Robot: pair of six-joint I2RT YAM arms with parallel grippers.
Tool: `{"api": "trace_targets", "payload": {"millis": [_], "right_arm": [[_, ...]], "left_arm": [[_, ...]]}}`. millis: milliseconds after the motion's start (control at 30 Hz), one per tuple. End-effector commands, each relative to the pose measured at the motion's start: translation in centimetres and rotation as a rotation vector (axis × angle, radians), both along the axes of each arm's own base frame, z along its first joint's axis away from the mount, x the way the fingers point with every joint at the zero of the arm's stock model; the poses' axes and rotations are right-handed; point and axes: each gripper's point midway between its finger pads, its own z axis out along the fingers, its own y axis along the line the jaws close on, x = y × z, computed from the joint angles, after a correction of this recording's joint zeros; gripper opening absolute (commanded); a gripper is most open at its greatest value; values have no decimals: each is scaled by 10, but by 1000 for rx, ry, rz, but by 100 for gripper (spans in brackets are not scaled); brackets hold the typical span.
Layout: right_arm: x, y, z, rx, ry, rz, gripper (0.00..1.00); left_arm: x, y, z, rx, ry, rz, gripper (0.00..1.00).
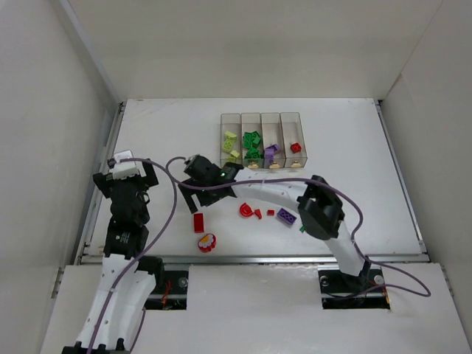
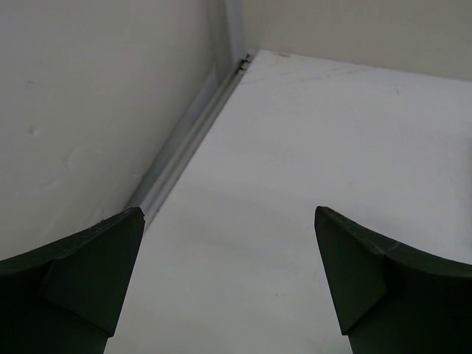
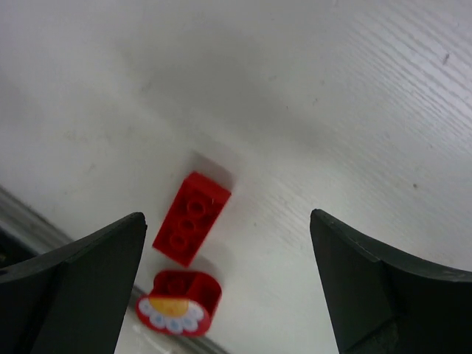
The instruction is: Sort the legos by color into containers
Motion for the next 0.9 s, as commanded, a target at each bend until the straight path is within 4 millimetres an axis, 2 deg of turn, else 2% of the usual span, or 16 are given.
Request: {"api": "trace_targets", "payload": {"millis": [0, 100, 133, 167, 233, 367, 467, 533, 567, 600, 633, 667, 700, 733, 800, 867], "right_arm": [[-14, 30, 1, -39, -45, -19, 97], [-28, 32, -17, -108, -30, -42, 97], [-31, 27, -28, -132, -5, -64, 97], [-28, 21, -34, -153, -16, -90, 97], [-30, 14, -46, -168, -6, -117, 96], [-33, 9, -49, -178, 4, -127, 91], [-45, 15, -49, -175, 10, -99, 79], [-47, 18, -56, -157, 16, -82, 60], [-48, 16, -59, -166, 19, -82, 60], [-46, 21, -57, -146, 12, -83, 54], [-46, 21, -57, -146, 12, -83, 40], [-46, 20, -62, -159, 11, -75, 32], [-45, 22, -59, -150, 8, -75, 24], [-45, 22, -59, -153, 4, -66, 9], [-38, 26, -48, -140, -30, -71, 0], [-29, 22, -29, -141, -83, -93, 0]], "left_arm": [[-16, 22, 56, 11, -156, 125, 100], [-22, 25, 49, 30, -144, 137, 100], [-24, 27, 51, 29, -153, 147, 100], [-24, 27, 43, 33, -129, 147, 100], [-27, 25, 40, 25, -123, 129, 100], [-29, 15, 39, 1, -131, 69, 100], [-28, 13, 39, 0, -131, 58, 100], [-26, 10, 42, -1, -141, 39, 100], [-26, 10, 42, -10, -144, 39, 100], [-26, 10, 42, -10, -144, 39, 100], [-27, 7, 40, -10, -140, 19, 100], [-26, 5, 37, -8, -126, 7, 100], [-26, 3, 37, -9, -126, -6, 100], [-26, -2, 36, -9, -121, -33, 100], [-26, -5, 39, -10, -121, -56, 100], [-25, -7, 36, -9, -111, -67, 100]]}}
